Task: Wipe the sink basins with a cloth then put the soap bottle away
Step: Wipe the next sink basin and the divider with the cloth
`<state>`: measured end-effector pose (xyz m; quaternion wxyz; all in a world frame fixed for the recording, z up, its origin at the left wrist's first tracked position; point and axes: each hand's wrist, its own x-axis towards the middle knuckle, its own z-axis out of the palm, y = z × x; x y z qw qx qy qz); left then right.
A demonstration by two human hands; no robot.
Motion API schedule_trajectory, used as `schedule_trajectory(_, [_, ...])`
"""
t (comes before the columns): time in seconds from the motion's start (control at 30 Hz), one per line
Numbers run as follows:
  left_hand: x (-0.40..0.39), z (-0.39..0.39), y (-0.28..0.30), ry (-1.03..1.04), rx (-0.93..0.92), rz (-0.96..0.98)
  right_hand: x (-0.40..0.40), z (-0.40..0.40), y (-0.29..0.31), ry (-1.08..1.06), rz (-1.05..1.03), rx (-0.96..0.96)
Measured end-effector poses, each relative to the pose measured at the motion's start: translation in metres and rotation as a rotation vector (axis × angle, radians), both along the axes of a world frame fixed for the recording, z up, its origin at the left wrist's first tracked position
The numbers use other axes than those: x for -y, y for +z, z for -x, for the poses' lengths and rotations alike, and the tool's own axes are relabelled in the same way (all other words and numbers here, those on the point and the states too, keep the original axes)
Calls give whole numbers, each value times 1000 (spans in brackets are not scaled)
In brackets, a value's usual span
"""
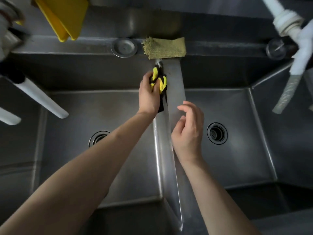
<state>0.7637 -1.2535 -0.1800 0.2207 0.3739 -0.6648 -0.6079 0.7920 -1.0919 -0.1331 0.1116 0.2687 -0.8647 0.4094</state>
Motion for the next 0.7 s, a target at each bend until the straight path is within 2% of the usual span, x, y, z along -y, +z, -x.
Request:
schedule_trajectory(0.07, [3, 2, 33, -75, -13, 258, -3, 0, 4, -43, 49, 33])
schedule_trajectory(0.13, [0, 9, 53, -220, 58, 521, -10, 1, 8, -78, 77, 60])
schedule_trajectory(0.2, [-6, 20, 61, -364, 247, 732, -21, 2, 10, -92, 86, 73])
schedule_trajectory(0.27, [-13, 30, 61, -448, 434, 863, -34, 1, 11, -109, 92, 79])
schedule_trajectory(0.5, [-27, 26, 65, -482, 549, 927, -63, -18, 8, -150, 109, 160])
schedule_trajectory(0.7, [-73, -42, 73, -607, 540, 957, -92, -40, 23, -178, 153, 204])
